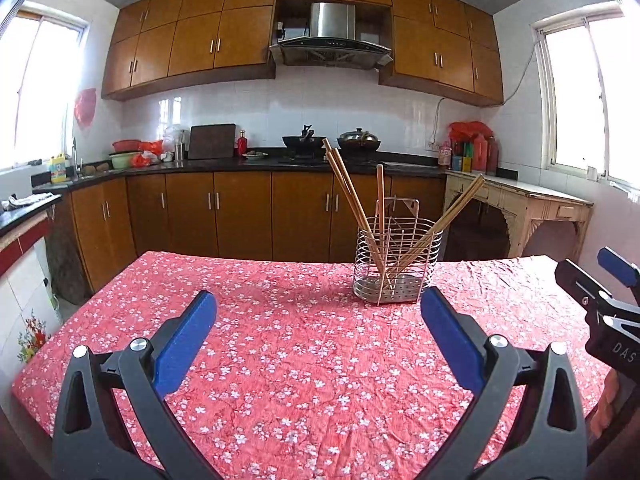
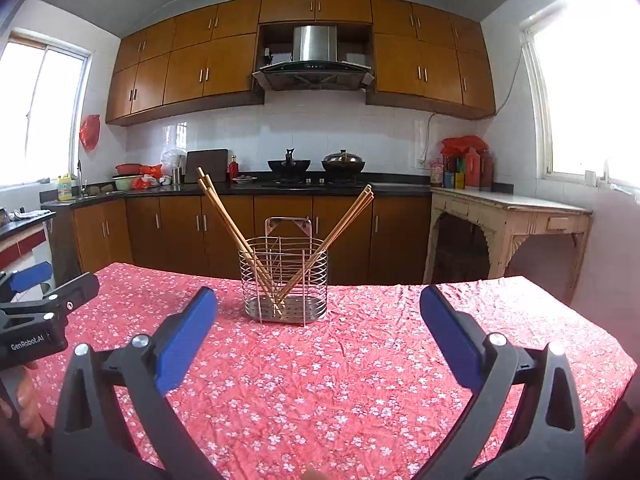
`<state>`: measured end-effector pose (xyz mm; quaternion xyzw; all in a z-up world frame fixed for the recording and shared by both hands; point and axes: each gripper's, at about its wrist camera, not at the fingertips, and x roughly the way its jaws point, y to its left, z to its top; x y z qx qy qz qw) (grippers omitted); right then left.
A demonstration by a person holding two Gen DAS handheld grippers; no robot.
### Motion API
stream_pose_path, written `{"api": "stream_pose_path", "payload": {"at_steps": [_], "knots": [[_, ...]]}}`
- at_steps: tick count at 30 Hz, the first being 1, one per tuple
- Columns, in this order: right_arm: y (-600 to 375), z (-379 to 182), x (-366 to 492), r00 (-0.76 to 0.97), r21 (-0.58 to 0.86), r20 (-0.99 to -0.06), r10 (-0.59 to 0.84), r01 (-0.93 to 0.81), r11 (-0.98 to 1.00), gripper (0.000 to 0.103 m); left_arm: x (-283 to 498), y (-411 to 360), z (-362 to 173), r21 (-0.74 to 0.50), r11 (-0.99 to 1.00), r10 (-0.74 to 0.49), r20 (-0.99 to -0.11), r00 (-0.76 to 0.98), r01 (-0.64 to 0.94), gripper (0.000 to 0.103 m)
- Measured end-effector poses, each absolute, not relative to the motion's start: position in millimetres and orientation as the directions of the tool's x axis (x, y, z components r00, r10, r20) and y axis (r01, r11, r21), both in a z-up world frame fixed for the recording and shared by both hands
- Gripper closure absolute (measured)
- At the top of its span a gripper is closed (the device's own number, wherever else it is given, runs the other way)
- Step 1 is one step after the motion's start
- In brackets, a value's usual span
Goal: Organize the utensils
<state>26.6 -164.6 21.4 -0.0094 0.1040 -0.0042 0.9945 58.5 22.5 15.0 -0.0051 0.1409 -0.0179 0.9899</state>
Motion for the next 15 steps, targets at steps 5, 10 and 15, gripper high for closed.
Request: {"api": "stream_pose_path", "payload": {"at_steps": [5,10,15], "knots": [[-167.3,18.0,19.2,0.983,0.005,-0.184,0.007,-0.006,1.000,0.004,51.3,19.1,15.8,-0.003,1.000,-0.026,-0.255,0.966,0.026,0.002],[-168.9,17.7,12.8,0.989,0.003,-0.148,0.001,-0.001,1.000,0.004,45.9,15.1,13.4,0.009,1.000,-0.016,-0.235,0.972,0.019,0.002],[-169.4,15.9,9.4,0.991,-0.008,-0.137,-0.010,0.009,1.000,0.004,42.6,11.1,11.0,0.016,1.000,-0.013,-0.223,0.975,0.017,0.002]]}}
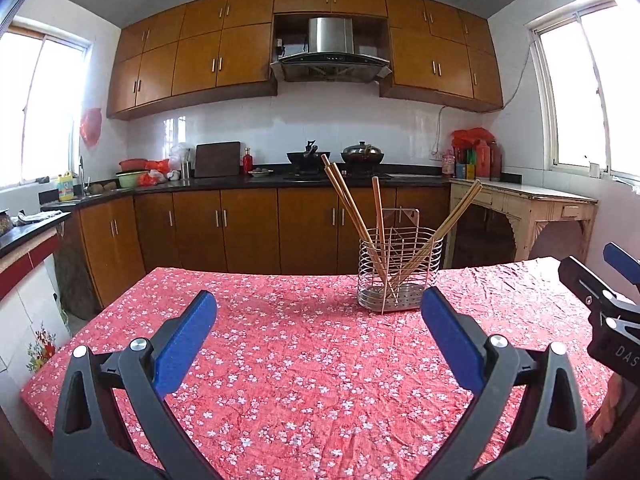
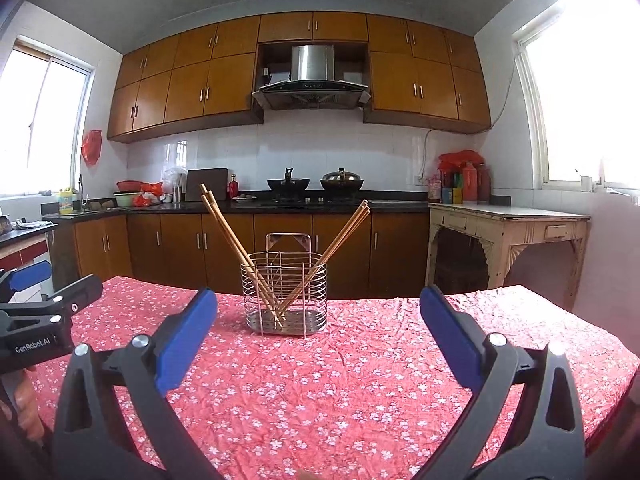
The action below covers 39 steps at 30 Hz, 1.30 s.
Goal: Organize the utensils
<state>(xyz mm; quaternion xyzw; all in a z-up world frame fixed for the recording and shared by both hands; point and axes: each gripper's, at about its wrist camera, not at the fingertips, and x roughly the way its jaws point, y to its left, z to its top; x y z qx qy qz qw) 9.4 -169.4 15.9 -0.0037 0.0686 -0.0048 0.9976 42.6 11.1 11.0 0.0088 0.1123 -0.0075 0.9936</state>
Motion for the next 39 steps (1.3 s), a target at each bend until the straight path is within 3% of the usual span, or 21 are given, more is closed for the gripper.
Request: {"api": "stream_pose_path", "payload": {"at_steps": [39], "knots": [[-170.7,17.2,11.1,0.990,0.001,-0.140,-0.006,0.007,1.000,0.004,42.7,7.5,10.4,0.005,1.000,-0.014,-0.240,0.971,0.015,0.002]]}}
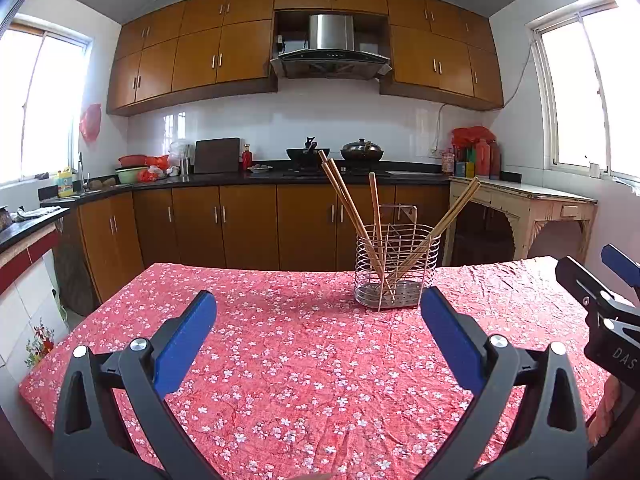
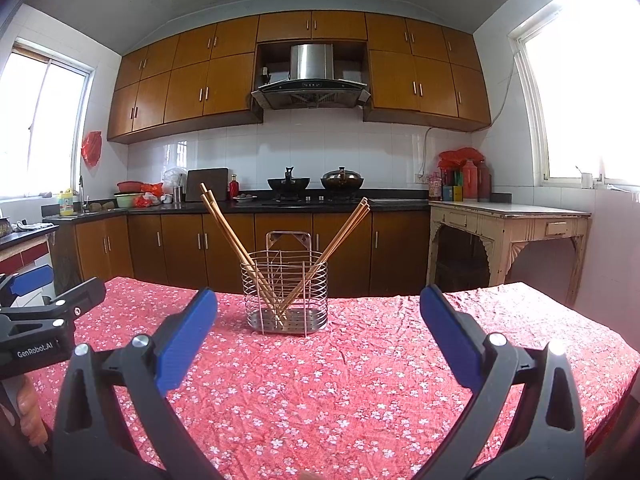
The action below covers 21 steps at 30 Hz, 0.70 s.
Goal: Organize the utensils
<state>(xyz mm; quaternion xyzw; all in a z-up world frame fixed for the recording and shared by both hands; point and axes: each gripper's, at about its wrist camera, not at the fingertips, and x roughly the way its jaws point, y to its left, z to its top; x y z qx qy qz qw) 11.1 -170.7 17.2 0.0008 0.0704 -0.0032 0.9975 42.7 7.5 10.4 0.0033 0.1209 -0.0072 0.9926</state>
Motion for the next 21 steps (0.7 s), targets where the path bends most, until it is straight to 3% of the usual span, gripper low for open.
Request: {"api": "stream_pose_path", "payload": {"at_steps": [21], "knots": [[-170.2,15.9,12.0,0.990,0.002,-0.143,-0.007,0.007,1.000,0.004,44.3,8.6,9.2,-0.008,1.000,-0.019,-0.249,0.968,0.018,0.002]]}}
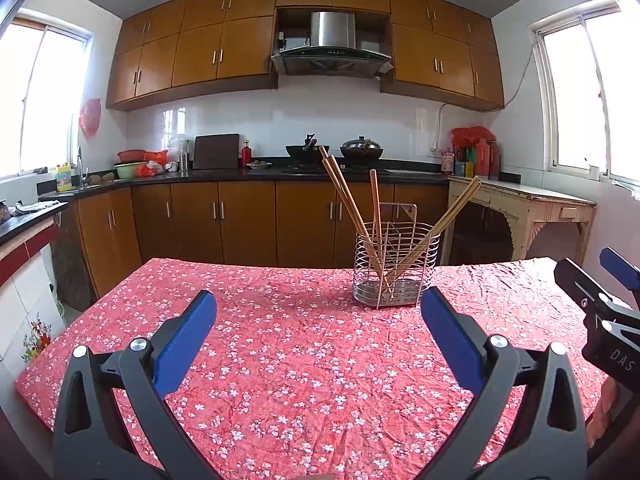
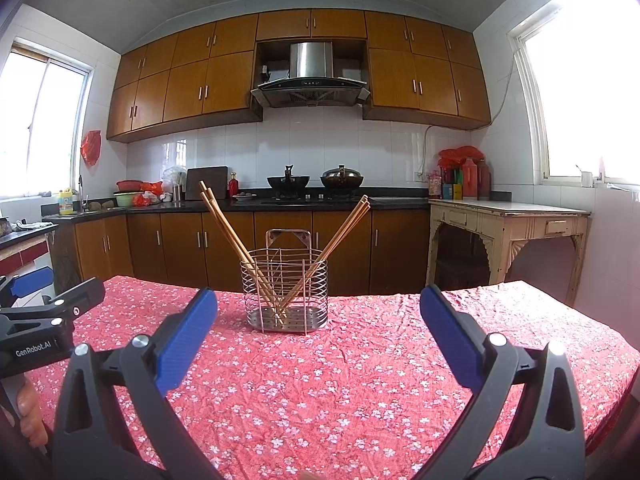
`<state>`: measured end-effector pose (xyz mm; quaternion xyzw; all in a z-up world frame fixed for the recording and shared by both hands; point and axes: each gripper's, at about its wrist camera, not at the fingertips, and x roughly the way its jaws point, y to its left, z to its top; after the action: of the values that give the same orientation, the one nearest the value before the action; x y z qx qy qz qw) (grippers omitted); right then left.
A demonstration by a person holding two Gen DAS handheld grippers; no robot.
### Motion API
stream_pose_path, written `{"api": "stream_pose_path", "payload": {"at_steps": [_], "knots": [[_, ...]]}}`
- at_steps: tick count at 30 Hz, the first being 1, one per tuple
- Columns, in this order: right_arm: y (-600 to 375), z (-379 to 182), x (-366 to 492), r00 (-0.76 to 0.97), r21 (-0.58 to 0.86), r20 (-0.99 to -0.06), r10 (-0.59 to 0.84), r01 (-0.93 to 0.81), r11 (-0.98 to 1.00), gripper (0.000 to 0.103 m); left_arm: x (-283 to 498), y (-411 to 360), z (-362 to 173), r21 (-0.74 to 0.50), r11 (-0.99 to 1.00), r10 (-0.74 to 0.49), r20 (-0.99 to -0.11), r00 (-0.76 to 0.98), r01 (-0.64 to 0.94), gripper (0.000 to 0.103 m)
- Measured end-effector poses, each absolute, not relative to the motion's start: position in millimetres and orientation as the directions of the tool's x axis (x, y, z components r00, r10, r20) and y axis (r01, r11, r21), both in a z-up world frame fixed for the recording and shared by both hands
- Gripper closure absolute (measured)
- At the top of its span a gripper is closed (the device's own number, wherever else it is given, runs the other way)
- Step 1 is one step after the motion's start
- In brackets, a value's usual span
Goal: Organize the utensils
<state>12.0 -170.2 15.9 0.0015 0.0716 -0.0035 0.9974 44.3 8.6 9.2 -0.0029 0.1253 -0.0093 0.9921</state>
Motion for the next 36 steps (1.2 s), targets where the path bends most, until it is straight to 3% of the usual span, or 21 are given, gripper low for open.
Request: {"api": "stream_pose_path", "payload": {"at_steps": [36], "knots": [[-171.3,17.8,12.0,0.990,0.004,-0.143,-0.007,0.008,1.000,0.004,45.0,7.2,7.5,-0.019,0.999,-0.034,-0.258,0.965,0.030,0.002]]}}
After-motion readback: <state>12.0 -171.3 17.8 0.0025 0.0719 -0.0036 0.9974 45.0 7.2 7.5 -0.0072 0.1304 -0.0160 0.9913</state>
